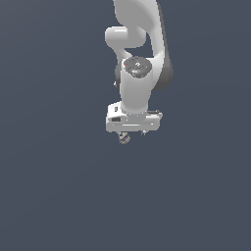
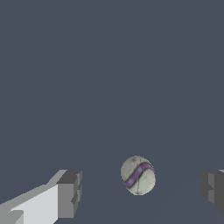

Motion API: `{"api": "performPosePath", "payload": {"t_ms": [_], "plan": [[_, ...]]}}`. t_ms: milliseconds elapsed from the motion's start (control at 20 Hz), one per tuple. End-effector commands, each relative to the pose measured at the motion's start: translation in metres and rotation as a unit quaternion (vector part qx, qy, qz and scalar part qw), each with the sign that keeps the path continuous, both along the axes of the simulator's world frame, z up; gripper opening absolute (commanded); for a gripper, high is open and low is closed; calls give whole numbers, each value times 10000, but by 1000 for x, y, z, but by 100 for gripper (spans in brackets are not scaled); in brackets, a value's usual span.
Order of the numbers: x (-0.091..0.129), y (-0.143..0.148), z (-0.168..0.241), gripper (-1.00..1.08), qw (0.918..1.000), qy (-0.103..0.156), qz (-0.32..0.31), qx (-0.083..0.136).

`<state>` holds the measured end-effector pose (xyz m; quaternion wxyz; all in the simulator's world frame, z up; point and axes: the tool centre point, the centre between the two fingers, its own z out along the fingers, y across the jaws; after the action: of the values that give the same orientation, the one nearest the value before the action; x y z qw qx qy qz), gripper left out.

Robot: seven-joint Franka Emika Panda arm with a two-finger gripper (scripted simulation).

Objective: Pick up the object and move it to a goal position.

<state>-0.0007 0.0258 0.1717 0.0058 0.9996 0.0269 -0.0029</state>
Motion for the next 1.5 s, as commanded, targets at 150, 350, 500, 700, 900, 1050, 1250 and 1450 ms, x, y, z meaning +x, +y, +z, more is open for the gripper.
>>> {"api": "performPosePath", "payload": {"t_ms": [150,350,500,700,900,1050,1250,1450], "plan": [[1,-2,1,100,10000,-11,-57,20],[3,-9,6,100,9996,-51,-267,96],[4,-12,8,100,9993,-65,-339,122],[4,-12,7,100,9994,-61,-315,115],[2,-13,4,100,9997,-61,-225,112],[0,-14,0,100,9999,-59,-88,106],[-5,-16,-7,100,9998,-55,180,95],[-12,-19,-18,100,9984,-49,551,81]]}}
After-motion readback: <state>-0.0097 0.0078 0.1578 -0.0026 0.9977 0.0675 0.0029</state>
